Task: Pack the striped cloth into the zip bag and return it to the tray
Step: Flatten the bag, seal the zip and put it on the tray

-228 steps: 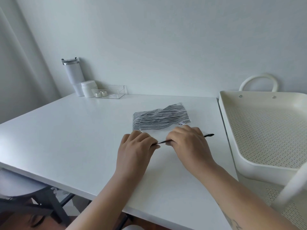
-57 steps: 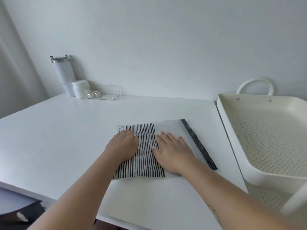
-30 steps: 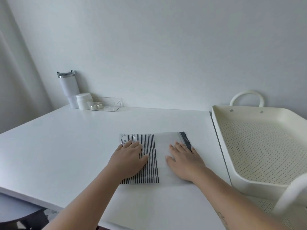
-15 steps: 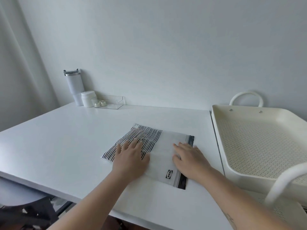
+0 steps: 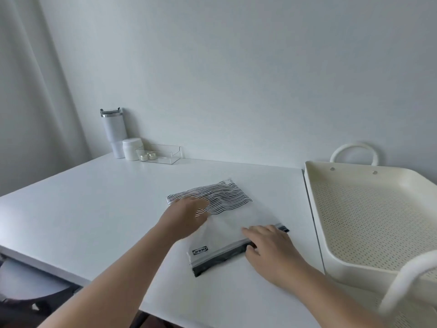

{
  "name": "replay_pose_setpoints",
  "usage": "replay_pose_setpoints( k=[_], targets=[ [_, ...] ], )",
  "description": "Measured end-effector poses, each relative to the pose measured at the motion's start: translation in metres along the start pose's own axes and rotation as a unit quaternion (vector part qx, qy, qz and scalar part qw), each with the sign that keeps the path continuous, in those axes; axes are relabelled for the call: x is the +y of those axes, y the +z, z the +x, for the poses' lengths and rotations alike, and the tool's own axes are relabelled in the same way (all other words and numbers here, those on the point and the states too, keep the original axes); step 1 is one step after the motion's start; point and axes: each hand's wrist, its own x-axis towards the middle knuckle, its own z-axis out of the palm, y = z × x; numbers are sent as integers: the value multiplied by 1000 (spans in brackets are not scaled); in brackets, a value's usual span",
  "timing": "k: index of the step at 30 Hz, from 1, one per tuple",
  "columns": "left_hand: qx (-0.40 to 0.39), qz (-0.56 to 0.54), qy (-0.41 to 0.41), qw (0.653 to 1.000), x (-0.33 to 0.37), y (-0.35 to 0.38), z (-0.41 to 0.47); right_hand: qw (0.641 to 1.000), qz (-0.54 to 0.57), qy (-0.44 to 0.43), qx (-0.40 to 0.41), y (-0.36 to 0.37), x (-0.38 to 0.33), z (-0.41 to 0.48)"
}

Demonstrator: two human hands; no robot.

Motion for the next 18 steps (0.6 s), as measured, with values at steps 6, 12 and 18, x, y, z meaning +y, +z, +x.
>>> replay_pose_setpoints(
  k=[6,12,18],
  targets=[
    [-113,-75,21,991,48,-8,-48,998,37,-10,-43,-14,21,14],
    [-61,-23,60,996,69,-3,-66,995,40,-22,-85,-19,20,15],
    [2,10,32,999,73,-16,-65,996,-3,-71,-44,-25,10,15]
  ],
)
